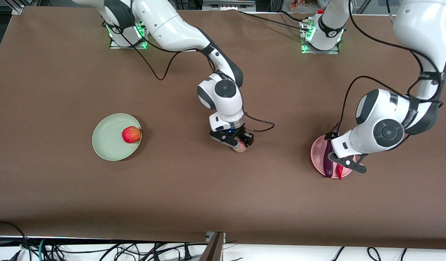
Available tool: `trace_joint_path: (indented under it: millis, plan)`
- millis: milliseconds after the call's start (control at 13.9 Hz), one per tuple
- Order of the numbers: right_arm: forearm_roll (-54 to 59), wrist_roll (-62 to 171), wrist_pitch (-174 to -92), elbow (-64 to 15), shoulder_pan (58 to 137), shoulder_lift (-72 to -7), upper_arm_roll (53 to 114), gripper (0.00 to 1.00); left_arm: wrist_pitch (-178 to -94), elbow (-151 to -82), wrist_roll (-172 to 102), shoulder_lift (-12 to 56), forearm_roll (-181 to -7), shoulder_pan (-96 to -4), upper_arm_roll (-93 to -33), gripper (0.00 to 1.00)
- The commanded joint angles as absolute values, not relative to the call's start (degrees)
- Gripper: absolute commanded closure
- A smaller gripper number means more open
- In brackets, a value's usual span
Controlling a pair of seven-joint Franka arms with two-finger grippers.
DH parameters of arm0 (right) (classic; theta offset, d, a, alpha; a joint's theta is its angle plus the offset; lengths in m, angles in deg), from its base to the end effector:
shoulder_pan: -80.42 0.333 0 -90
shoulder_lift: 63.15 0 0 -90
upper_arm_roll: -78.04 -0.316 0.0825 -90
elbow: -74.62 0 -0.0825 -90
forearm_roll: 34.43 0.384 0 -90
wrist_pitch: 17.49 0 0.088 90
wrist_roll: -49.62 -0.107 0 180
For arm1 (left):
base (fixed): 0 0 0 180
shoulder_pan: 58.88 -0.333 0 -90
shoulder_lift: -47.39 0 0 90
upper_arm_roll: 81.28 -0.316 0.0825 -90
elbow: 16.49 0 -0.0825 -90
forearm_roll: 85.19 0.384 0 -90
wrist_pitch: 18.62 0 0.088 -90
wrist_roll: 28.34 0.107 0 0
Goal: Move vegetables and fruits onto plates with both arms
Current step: 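Lift the eggplant with the left gripper while the right gripper grasps the peach, then place the eggplant on the pink plate while the right gripper carries the peach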
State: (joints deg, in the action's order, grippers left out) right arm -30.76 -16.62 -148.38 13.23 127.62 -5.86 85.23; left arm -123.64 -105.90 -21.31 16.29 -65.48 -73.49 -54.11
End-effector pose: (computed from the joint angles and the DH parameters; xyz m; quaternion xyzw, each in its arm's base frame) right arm 0.5850 0.5398 0.2397 -0.9713 0.2098 -0.0841 0.0739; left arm 0.6616 -0.0758 0.3411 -0.9710 0.2131 0.0993 0.0438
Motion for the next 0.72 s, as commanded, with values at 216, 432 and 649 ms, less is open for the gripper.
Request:
trace_joint_path:
  millis: [216, 432, 649]
  plan:
    - [-27.67, 16.24, -129.55, -1.78, 114.11, -25.13, 84.8, 1.0, -108.82, -94.54, -21.74, 21.54, -67.94, -73.47, -51.31, 0.0]
    - [-27.58, 44.42, -135.41, -22.44, 104.89, -37.89, 88.13, 1.0, -103.81, -93.14, -23.24, 26.29, -72.8, -74.08, -51.75, 0.0]
    - [-27.4, 66.7, -139.65, -32.68, 96.53, -42.58, 91.3, 1.0, -95.37, -86.56, -23.33, 27.79, -72.97, -74.0, -51.84, 0.0]
